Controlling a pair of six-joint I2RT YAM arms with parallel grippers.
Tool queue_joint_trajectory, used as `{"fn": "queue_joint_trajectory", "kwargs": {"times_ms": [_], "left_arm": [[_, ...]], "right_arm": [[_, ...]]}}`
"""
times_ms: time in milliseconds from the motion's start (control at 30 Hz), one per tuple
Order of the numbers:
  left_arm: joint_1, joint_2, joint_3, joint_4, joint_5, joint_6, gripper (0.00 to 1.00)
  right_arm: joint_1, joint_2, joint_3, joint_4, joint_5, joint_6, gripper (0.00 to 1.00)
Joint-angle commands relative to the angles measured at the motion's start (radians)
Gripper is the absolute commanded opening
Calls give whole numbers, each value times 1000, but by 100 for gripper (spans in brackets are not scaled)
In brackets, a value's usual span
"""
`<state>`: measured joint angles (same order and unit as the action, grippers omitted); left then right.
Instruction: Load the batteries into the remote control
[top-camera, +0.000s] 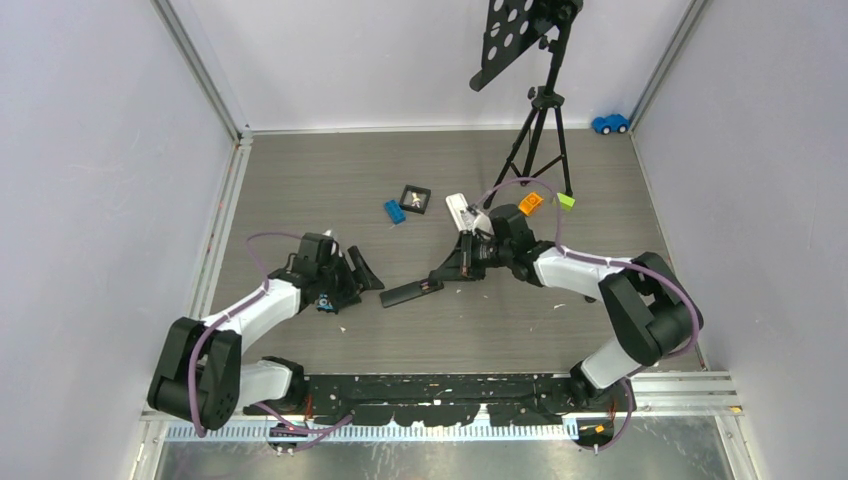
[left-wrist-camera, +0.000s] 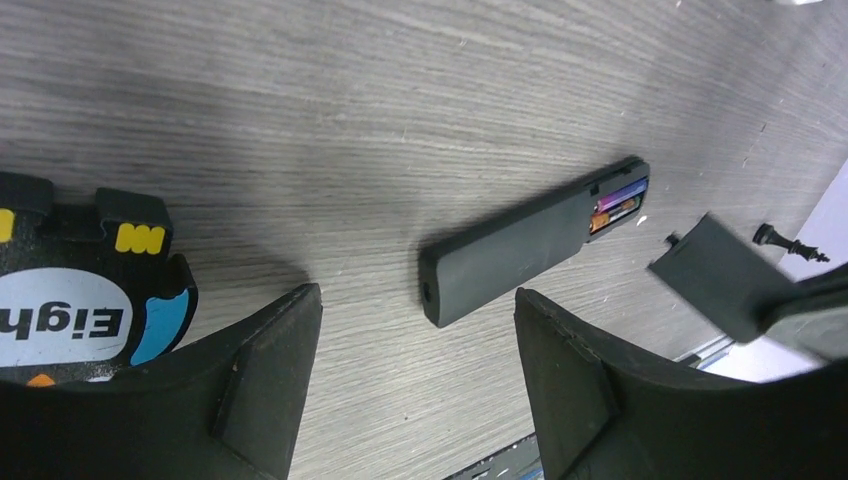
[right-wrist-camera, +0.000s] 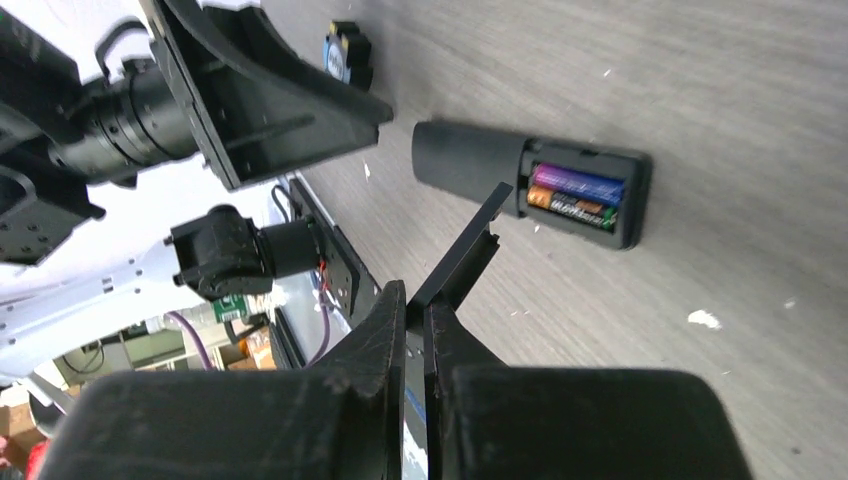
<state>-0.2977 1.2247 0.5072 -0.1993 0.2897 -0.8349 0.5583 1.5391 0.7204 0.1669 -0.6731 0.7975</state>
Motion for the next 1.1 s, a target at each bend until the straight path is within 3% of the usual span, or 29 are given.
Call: {"fn": "queue_joint_trajectory", "kwargs": {"times_ms": [0, 167, 400, 1067], "left_arm": [[-8, -2, -21, 22, 37, -20, 74], [-43, 27, -43, 62, 45, -59, 71], [-52, 78, -4, 57, 13, -49, 52], [-52, 191, 93, 90, 66, -16, 43]], "right_arm": [[-27, 47, 49, 75, -69, -9, 0], [-28, 103, 66, 117, -147, -7, 0], [-29, 158, 81, 123, -178, 0, 0], [-47, 238, 124, 31, -186, -73, 0]]}}
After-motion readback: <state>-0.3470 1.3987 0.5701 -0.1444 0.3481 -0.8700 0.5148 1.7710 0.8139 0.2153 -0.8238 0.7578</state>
